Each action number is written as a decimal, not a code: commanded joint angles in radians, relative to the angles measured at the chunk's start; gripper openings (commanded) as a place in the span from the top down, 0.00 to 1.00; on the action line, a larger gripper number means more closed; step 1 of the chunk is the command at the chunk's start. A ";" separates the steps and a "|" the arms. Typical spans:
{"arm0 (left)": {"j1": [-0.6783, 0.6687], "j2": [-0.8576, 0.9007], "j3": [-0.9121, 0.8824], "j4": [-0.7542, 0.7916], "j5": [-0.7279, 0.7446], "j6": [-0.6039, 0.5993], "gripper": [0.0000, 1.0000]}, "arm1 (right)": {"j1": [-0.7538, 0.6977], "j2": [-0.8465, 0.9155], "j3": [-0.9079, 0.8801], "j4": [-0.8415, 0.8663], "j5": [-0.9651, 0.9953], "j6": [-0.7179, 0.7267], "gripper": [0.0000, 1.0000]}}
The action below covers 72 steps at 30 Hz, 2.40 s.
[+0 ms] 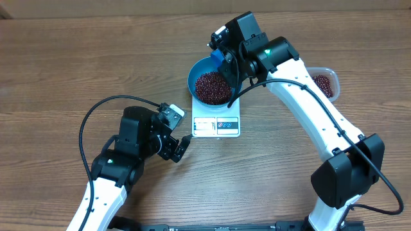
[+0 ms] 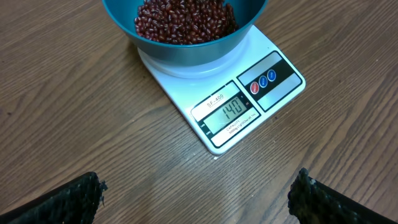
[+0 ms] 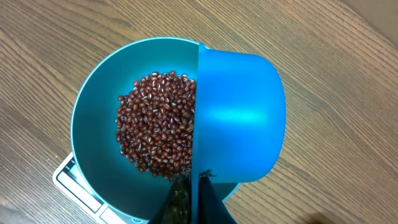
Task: Scoop item into bowl and weigh 150g on scale
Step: 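Keep the scoop tipped over the bowl, adding beans toward 150 g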
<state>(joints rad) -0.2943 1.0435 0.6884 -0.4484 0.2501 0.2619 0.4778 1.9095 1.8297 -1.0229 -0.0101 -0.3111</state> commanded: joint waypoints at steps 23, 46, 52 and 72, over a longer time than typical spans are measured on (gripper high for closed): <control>0.003 -0.010 -0.005 0.000 0.002 0.000 0.00 | 0.001 -0.045 0.038 0.004 0.009 -0.008 0.96; 0.003 -0.010 -0.005 0.000 0.002 0.000 0.00 | 0.001 -0.045 0.038 0.008 0.010 -0.013 0.96; 0.003 -0.010 -0.005 0.000 0.002 0.000 0.00 | 0.001 -0.045 0.038 0.008 0.010 -0.035 0.96; 0.003 -0.010 -0.005 0.000 0.002 0.000 0.00 | 0.001 -0.045 0.038 0.007 0.009 -0.034 0.96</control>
<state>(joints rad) -0.2943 1.0435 0.6884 -0.4480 0.2501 0.2619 0.4774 1.9095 1.8297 -1.0210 -0.0101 -0.3412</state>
